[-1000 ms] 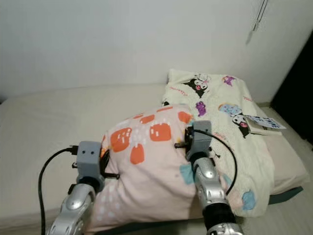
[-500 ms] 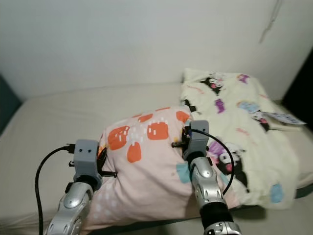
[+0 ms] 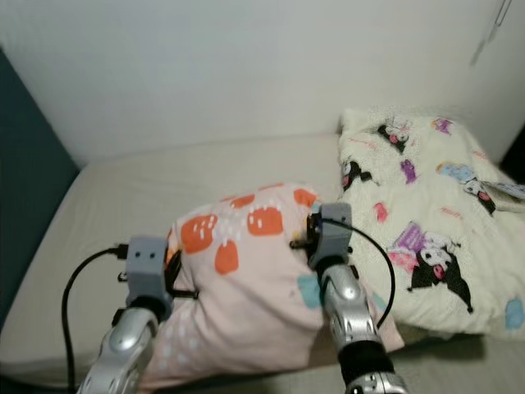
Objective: Clean up the room
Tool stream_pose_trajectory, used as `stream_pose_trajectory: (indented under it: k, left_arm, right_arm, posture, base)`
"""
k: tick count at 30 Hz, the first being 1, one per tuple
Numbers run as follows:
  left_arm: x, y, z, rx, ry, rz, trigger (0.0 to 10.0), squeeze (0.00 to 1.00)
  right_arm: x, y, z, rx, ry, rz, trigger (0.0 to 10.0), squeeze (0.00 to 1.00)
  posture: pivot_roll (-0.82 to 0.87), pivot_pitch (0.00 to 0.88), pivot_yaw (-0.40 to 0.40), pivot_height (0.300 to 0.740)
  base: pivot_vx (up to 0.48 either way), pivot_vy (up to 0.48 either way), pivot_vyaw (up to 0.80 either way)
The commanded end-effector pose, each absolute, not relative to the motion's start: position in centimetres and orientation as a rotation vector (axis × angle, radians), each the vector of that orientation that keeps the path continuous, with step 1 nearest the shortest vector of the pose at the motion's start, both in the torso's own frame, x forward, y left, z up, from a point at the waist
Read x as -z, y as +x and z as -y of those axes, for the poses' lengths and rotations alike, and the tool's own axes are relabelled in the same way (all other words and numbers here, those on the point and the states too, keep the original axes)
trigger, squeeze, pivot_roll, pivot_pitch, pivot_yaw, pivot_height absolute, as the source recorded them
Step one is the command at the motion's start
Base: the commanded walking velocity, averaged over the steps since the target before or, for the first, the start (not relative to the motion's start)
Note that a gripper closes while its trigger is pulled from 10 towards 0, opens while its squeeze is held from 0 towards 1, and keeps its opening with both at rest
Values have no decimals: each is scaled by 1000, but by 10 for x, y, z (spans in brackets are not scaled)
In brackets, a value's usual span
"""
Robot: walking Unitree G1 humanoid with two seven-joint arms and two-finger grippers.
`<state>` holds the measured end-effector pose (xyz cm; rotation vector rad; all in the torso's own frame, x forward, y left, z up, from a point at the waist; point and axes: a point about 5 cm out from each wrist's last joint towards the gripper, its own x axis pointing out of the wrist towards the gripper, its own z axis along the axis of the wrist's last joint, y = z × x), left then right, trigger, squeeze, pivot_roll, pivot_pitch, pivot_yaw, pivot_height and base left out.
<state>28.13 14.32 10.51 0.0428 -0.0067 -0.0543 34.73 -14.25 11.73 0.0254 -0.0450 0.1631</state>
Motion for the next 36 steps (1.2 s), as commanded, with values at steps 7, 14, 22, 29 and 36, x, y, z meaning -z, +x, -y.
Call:
stream_pose_trajectory:
  k: [7, 14, 22, 29, 36]
  left_arm:
    - [-112, 282, -141, 70, 51, 41, 10000, 0]
    - [-111, 282, -141, 71, 53, 40, 10000, 0]
    - [-116, 282, -140, 75, 50, 54, 10000, 0]
    - [-116, 281, -139, 73, 56, 56, 10000, 0]
    - [-115, 280, -137, 77, 52, 52, 10000, 0]
  right_arm:
    - [-123, 347, 133, -200, 18, 86, 10000, 0]
    - [-122, 347, 133, -200, 18, 86, 10000, 0]
    - [-123, 348, 133, -201, 19, 86, 10000, 0]
    - [-123, 348, 133, -201, 19, 87, 10000, 0]
    - [-122, 348, 135, -198, 16, 84, 10000, 0]
  posture:
    - [-33, 90, -4, 740]
    - [-33, 85, -4, 740]
    - [-31, 88, -5, 740]
    - [-29, 93, -6, 740]
    - [-31, 96, -7, 740]
  base:
    - [0, 367, 0]
    - [0, 366, 0]
    - [0, 1, 0]
    - [0, -480, 0]
    - [0, -480, 0]
